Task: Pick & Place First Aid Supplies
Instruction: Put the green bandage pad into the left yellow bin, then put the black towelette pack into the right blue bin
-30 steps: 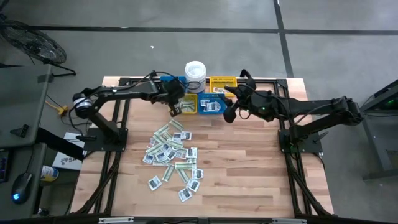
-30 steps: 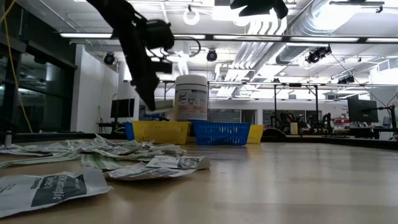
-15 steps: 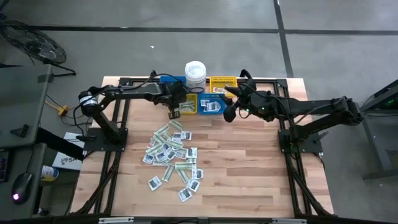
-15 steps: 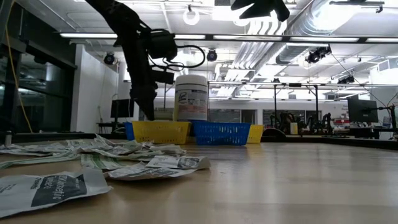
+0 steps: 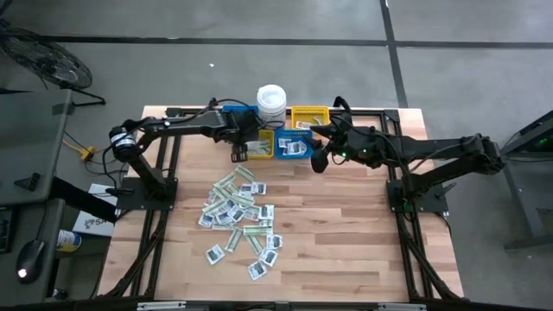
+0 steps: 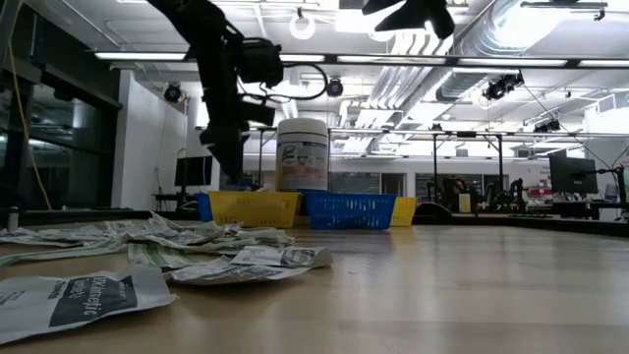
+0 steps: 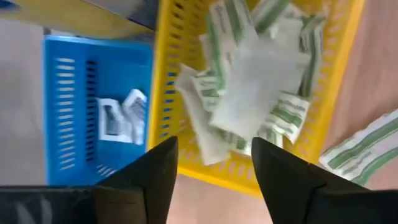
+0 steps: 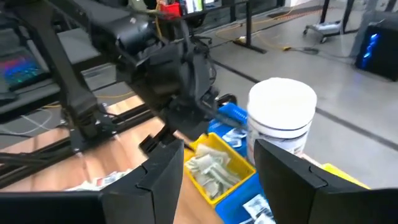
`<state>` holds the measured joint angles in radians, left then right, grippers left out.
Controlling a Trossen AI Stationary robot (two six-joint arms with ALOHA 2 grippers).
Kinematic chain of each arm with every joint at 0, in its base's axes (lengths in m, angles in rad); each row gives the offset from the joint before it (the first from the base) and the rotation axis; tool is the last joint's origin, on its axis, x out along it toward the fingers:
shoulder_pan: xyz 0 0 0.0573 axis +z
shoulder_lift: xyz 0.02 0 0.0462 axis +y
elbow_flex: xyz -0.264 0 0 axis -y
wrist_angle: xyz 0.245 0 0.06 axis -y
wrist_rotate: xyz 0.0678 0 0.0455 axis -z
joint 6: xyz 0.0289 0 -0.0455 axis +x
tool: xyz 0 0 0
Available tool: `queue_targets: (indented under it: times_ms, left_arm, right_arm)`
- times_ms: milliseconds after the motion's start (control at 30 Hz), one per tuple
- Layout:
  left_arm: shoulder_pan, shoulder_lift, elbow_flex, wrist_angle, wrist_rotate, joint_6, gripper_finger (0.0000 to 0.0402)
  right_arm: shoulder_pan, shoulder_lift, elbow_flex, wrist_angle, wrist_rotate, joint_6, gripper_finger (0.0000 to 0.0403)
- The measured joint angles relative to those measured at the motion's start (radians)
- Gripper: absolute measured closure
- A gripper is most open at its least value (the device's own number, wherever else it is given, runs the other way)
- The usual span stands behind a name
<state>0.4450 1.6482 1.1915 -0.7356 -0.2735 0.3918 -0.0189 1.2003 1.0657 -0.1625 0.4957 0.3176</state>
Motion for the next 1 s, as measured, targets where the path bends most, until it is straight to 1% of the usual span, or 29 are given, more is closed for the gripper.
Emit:
queue_targets:
  times_ms: [67,233,400,567,700,867,1000]
  left_arm:
    - [0.000,0.000,0.035,-0.028,-0.009,0.002,0.0196]
    - [0.000,-0.001,0.136,-0.158,-0.029,-0.006,0.0195]
    - [0.000,-0.002,0.201,-0.260,-0.028,-0.039,0.0195]
    - [-0.007,-0.033,0.206,-0.305,-0.014,-0.093,0.0195]
    - [-0.025,-0.066,0.206,-0.339,0.009,-0.144,0.0195]
    - [-0.076,-0.127,0.197,-0.368,0.009,-0.214,0.0195]
    - [-0.135,-0.199,0.141,-0.360,0.011,-0.282,0.0195]
  right_arm:
    - [0.000,0.000,0.000,-0.009,-0.028,0.021,0.0213]
    - [0.004,0.012,0.000,-0.061,-0.149,0.080,0.0213]
    - [0.035,0.066,0.000,-0.086,-0.223,0.135,0.0213]
    - [0.075,0.145,-0.001,-0.074,-0.240,0.178,0.0214]
    - [0.106,0.218,-0.001,-0.035,-0.286,0.121,0.0213]
    - [0.138,0.311,-0.001,0.011,-0.322,0.095,0.0215]
    - [0.163,0.385,-0.001,0.037,-0.376,0.101,0.0218]
